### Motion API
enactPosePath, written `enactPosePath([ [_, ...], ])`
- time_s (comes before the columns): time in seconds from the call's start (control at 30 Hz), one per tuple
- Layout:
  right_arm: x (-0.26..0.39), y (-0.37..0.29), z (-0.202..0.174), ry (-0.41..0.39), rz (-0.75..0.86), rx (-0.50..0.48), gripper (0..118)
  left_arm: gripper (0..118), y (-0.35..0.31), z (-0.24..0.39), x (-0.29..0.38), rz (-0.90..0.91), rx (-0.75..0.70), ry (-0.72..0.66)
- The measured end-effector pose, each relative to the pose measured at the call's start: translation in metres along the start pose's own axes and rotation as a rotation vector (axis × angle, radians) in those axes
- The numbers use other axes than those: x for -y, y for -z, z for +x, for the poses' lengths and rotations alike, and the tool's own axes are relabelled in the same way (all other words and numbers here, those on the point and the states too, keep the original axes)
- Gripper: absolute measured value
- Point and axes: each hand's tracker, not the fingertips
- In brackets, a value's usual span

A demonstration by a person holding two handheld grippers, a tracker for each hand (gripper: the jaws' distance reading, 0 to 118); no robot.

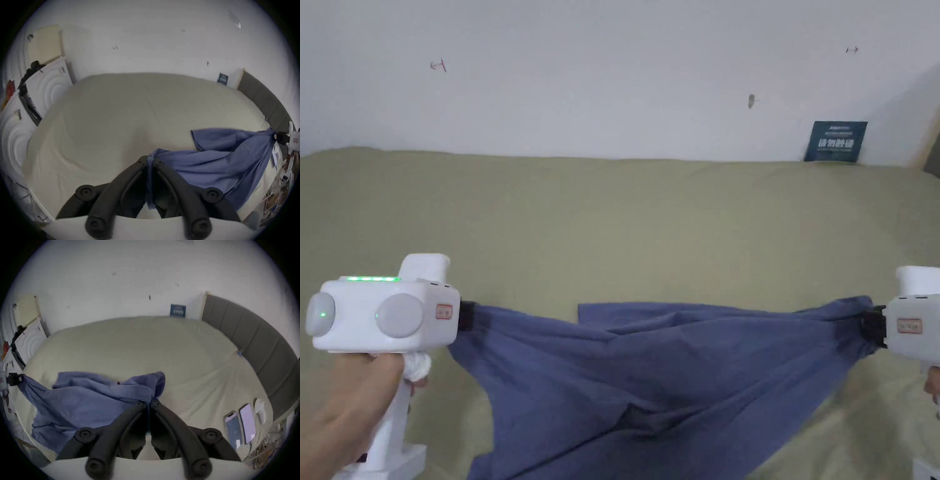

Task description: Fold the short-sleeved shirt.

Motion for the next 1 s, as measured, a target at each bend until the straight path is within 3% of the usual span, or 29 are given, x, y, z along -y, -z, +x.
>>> enactPosePath([
  [0.37,-0.112,-0.126,-0.036,-0.059,0.283,-0.01,3,4,-0.145,-0.039,-0.092,0.238,-0.141,0.006],
  [0.47,-0.148,-0.14,-0.035,-0.027,0.331,-0.001,3,4,-0.167,-0.036,-0.122,0.283,-0.164,0.007],
  [0.73,-0.229,-0.134,-0.034,0.005,0.378,0.06,3,4,-0.185,-0.009,-0.201,0.392,-0.234,0.028],
  [1.0,-0.291,-0.08,-0.036,0.028,0.4,0.098,3,4,-0.138,0.012,-0.267,0.443,-0.306,0.033],
])
